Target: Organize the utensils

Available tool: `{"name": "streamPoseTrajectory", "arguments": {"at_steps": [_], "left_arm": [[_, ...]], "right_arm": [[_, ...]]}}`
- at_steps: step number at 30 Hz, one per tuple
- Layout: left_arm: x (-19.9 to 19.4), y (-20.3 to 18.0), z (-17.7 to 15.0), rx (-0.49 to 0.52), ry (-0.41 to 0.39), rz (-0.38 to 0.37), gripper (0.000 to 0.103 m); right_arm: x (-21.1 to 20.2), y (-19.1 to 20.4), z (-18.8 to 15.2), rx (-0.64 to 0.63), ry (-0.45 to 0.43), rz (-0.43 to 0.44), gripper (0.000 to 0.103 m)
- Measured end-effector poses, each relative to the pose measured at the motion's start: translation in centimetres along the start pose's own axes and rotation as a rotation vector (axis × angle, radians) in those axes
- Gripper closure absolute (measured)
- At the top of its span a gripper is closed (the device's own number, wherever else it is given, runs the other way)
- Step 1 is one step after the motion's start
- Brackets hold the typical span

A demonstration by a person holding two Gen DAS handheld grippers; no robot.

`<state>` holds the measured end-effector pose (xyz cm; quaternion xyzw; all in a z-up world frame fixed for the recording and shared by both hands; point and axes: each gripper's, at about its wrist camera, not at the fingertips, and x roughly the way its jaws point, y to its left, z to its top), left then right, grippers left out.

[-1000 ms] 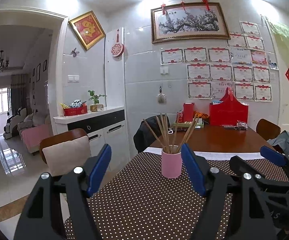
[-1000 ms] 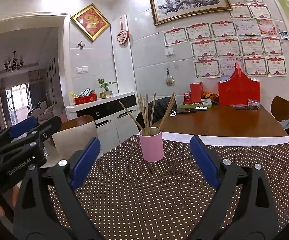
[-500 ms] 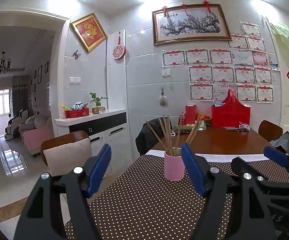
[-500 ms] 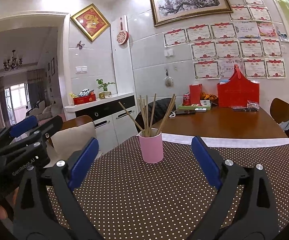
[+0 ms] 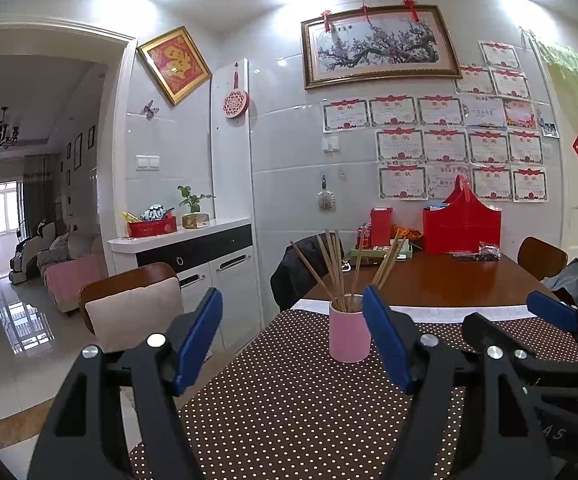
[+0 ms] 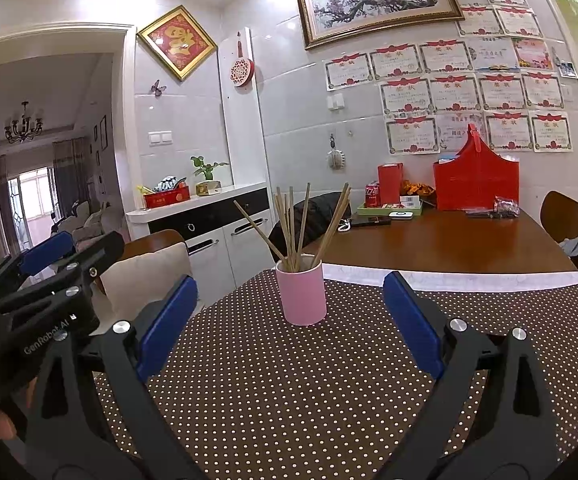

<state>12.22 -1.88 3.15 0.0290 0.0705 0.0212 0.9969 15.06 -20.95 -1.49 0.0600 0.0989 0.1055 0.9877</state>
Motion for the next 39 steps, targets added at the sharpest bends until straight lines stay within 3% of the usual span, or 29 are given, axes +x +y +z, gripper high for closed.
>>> {"name": "streamPoseTrajectory", "arguments": {"at_steps": [39], "left_arm": [[2.0, -0.2, -0.8, 0.005, 0.021, -0.020, 0.032]], "right_arm": [[1.2, -0.8, -0.4, 0.021, 0.024, -0.009, 0.011]]}}
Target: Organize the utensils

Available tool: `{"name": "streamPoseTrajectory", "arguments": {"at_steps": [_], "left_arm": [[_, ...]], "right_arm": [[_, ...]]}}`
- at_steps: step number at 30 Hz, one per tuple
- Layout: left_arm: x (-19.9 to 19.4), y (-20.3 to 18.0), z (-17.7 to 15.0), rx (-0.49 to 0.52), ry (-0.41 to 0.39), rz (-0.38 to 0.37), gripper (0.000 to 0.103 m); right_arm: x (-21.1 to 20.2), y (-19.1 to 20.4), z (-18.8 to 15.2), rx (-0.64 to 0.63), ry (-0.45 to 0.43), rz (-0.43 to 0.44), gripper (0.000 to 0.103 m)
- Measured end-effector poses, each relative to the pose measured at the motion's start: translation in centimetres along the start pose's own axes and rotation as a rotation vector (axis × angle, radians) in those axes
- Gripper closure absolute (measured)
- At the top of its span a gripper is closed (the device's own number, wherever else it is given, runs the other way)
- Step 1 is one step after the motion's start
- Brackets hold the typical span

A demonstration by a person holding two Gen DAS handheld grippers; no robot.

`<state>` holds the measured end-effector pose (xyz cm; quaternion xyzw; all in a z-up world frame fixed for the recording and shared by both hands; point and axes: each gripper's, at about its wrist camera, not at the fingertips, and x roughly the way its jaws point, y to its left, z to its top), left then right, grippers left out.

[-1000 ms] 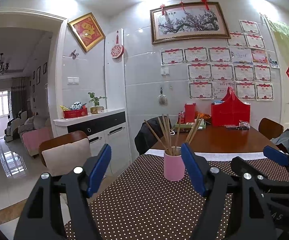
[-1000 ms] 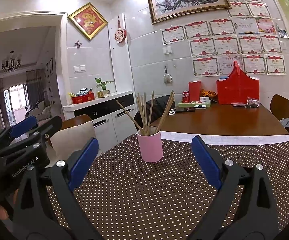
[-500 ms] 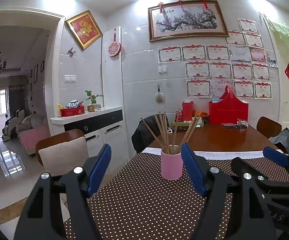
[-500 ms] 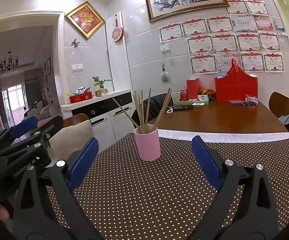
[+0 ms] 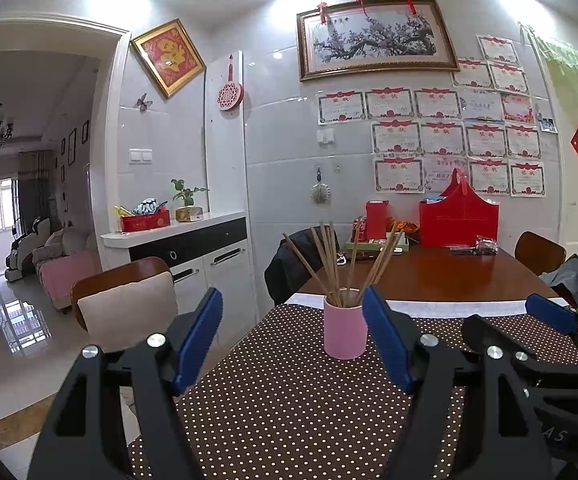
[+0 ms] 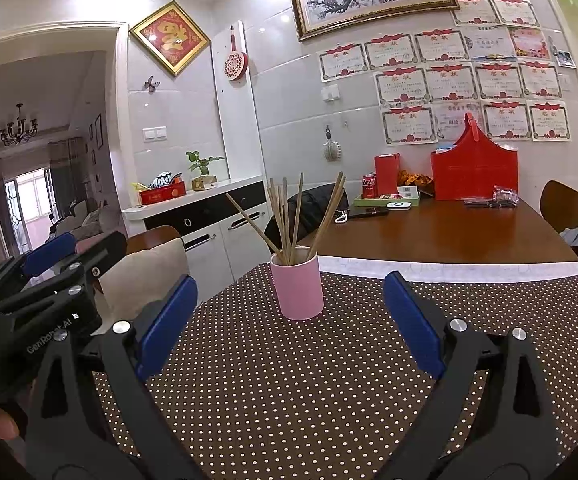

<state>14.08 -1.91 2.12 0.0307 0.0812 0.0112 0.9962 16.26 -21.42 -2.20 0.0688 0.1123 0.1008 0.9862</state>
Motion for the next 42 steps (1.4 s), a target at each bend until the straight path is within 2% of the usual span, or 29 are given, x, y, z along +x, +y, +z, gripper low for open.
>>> {"name": "streamPoseTrajectory", "arguments": {"at_steps": [42], "left_arm": [[0.33, 0.84, -0.55, -0.001, 0.015, 0.015, 0.032]], "right_arm": [[1.02, 0.76, -0.87, 0.014, 0.022, 0.015, 0.011]]}}
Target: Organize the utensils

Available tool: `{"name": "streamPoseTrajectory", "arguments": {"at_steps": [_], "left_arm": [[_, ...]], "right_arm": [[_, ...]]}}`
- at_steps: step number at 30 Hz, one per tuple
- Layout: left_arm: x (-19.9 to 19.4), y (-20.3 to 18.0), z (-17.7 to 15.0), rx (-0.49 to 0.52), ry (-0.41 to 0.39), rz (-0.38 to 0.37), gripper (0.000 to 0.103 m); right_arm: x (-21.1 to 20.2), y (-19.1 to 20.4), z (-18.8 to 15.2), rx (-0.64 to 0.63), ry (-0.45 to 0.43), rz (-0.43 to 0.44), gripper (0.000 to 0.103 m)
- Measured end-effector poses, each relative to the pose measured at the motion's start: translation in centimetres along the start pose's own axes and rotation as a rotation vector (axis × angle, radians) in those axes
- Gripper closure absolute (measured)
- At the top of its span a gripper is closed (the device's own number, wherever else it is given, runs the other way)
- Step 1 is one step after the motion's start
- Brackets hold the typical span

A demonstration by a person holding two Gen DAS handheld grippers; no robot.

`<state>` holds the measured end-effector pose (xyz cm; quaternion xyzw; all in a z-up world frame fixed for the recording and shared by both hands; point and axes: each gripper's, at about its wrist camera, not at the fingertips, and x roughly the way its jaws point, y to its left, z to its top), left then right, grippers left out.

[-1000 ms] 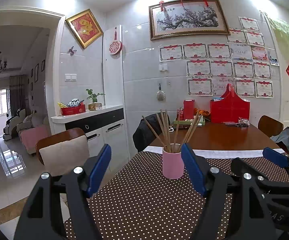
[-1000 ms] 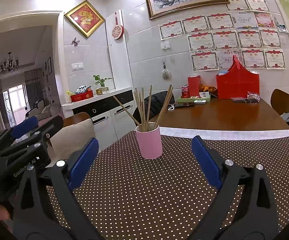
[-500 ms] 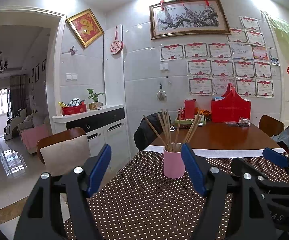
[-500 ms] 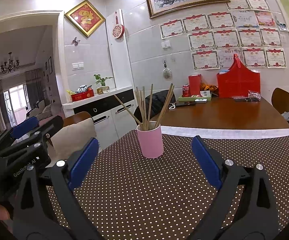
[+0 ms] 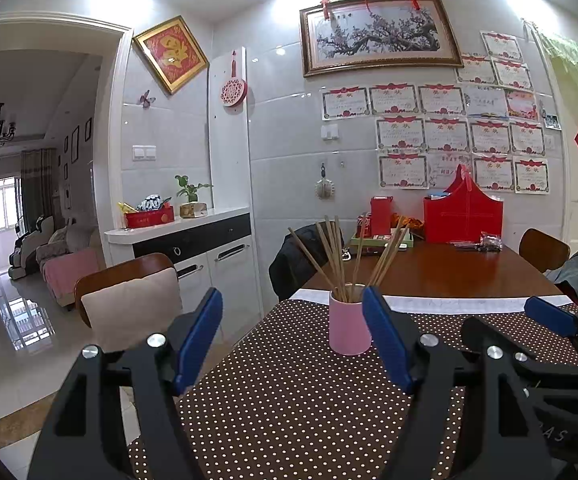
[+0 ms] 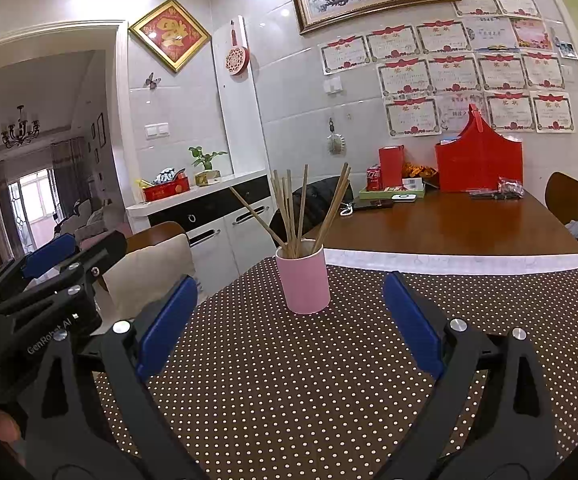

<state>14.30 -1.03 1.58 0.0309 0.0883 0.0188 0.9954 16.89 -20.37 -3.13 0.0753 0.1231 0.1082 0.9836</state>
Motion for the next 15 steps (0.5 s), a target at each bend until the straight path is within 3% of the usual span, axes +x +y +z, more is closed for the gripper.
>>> {"name": "streamPoseTrajectory", "arguments": {"at_steps": [15], "left_arm": [[0.01, 0.59, -0.07, -0.002, 0.002, 0.006, 0.032]], "right_arm": [[0.22, 0.27, 0.02, -0.002, 0.002, 0.002, 0.011]]}}
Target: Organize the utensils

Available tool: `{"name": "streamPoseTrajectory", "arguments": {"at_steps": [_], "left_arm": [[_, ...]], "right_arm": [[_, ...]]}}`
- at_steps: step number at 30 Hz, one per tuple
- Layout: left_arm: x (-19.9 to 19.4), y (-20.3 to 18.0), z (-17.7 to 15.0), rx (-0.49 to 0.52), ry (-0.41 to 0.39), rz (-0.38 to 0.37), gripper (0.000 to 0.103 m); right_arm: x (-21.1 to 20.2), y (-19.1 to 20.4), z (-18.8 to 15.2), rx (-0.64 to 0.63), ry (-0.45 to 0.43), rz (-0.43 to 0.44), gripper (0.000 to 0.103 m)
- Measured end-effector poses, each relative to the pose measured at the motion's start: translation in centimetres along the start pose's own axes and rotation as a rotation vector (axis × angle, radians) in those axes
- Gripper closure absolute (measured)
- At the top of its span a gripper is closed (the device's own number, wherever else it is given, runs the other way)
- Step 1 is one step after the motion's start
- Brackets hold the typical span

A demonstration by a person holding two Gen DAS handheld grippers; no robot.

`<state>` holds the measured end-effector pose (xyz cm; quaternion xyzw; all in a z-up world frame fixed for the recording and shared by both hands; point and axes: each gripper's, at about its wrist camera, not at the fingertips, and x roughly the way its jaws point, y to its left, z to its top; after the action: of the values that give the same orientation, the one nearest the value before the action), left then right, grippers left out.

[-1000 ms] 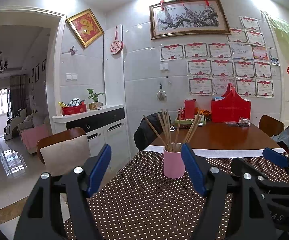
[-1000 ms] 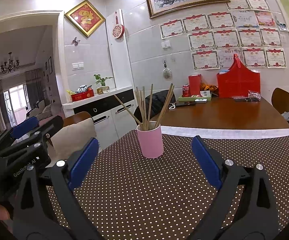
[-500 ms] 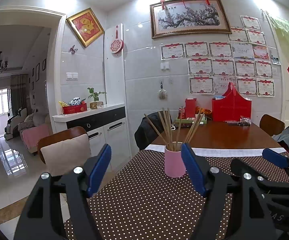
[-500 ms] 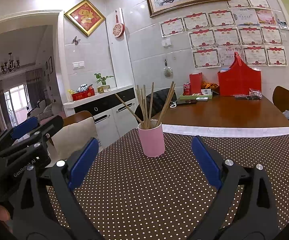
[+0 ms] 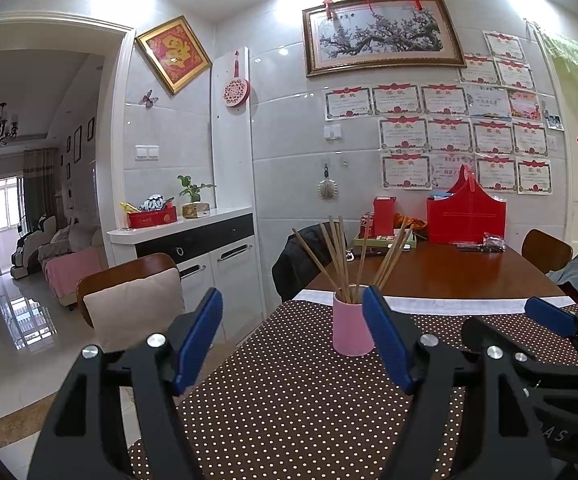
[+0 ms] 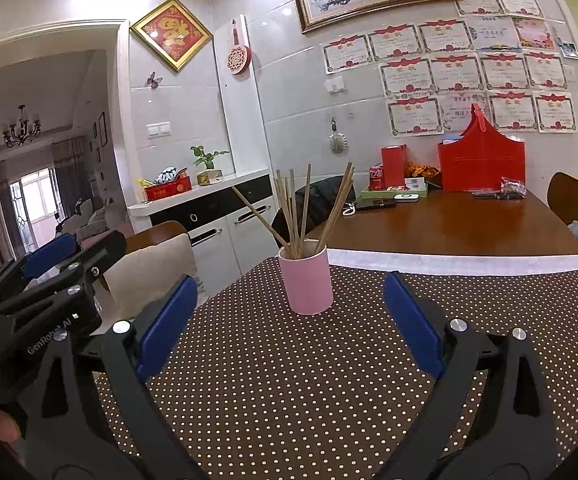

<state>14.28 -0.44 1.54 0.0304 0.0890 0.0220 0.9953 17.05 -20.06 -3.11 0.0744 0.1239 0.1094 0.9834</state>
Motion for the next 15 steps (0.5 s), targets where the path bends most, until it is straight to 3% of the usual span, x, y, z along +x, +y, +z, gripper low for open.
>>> {"name": "streamPoseTrajectory", "arguments": {"at_steps": [15], "left_arm": [[-0.03, 0.60, 0.08, -0.004, 0.007, 0.009, 0.032]], "right_arm": [[0.63, 0.66, 0.10, -0.001, 0.005, 0.006, 0.011]]}}
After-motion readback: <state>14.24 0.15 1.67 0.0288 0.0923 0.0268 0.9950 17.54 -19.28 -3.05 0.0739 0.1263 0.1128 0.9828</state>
